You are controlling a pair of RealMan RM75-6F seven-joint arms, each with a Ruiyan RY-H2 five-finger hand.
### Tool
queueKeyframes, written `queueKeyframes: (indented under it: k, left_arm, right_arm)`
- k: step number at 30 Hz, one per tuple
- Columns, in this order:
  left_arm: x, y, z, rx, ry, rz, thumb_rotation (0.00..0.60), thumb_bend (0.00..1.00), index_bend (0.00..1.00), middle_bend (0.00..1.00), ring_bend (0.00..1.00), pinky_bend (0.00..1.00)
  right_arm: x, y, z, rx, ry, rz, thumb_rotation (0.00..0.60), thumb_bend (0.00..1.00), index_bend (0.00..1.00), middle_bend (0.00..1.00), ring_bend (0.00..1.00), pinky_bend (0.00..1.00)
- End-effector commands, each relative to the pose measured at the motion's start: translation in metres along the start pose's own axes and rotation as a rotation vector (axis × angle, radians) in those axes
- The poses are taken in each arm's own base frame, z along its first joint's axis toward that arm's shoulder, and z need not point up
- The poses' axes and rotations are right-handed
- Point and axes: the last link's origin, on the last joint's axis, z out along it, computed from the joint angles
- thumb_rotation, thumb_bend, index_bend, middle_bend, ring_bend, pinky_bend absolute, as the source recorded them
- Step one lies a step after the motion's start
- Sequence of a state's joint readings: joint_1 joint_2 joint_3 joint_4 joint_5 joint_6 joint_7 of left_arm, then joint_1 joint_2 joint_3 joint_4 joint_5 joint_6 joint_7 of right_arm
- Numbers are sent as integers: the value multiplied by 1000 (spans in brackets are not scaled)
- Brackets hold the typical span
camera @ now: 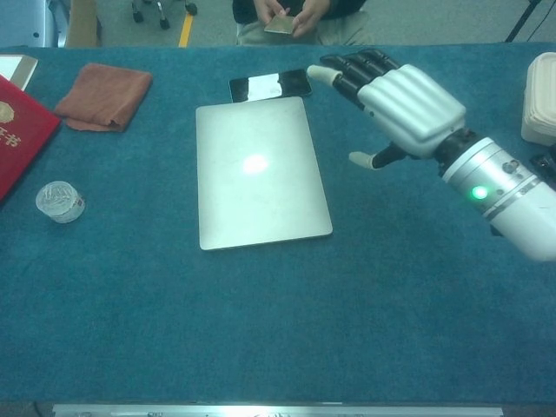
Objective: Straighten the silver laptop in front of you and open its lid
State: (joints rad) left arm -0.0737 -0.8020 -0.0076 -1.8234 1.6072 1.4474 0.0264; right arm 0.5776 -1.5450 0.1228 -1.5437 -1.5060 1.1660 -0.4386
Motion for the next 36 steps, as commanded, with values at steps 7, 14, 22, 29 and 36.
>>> queueKeyframes:
  k: [7,14,22,29,36]
  left_arm:
    - [-6,21,22,-120,-38,40,600,170,38,1,0,1]
    - [-14,35,36,-209,-57,93,600,170,104,22,0,1]
    - [-17,41,36,-234,-50,92,600,170,114,64,3,1]
    - [-21,44,38,-256,-65,80,600,170,118,113,47,1]
    - [-24,48,43,-277,-84,77,600,170,125,123,51,3]
  right_arm:
    - [16,25,-18,-88,12,41,600,197,0,34,0,15]
    - [18,36,-30,-119,-4,35,600,198,0,69,0,18]
    - [18,43,-40,-142,-47,60,600,205,0,137,4,93]
    - [21,44,-44,-147,-70,89,600,207,0,165,21,94]
    - [20,45,-50,-155,-93,103,600,208,0,165,21,94]
